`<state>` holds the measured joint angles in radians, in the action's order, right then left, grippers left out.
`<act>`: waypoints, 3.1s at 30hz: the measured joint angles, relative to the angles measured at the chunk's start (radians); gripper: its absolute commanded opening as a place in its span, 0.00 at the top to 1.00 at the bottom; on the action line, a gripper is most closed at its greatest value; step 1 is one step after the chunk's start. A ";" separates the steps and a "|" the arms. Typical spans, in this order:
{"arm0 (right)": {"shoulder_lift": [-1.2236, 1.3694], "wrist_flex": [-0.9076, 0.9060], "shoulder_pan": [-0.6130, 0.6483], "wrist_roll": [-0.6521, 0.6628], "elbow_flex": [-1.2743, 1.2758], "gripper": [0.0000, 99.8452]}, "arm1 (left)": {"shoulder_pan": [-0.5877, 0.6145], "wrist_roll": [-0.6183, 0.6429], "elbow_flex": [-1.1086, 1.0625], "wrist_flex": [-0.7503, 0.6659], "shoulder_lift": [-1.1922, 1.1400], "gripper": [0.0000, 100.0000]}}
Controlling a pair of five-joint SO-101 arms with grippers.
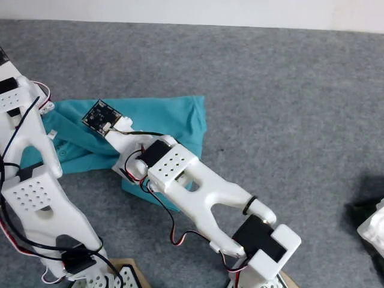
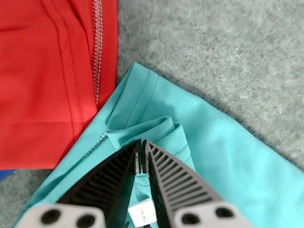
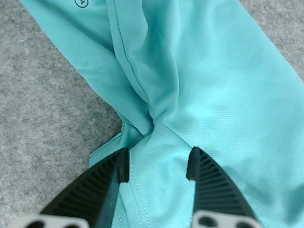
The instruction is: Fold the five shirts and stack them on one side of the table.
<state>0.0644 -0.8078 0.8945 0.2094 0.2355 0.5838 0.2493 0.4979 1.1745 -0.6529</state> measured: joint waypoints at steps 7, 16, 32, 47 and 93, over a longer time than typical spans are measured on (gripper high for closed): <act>0.000 0.000 0.000 0.000 0.000 0.80 | 0.000 0.000 0.041 0.091 0.000 1.00; 0.000 0.000 0.000 0.000 0.000 0.80 | 0.060 0.000 0.183 0.342 0.000 1.00; 0.000 0.000 0.000 0.000 0.000 0.80 | 0.203 0.002 0.155 0.485 0.000 1.00; -0.009 -0.032 0.006 0.014 0.000 0.80 | 0.287 -0.103 0.011 0.328 0.000 1.00; -0.453 0.066 0.023 0.423 0.718 0.62 | 0.164 -0.244 0.150 0.580 0.161 0.91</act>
<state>-0.3882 -0.7419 0.9175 0.6329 0.9536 0.7480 0.0054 0.6483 1.7545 -0.4918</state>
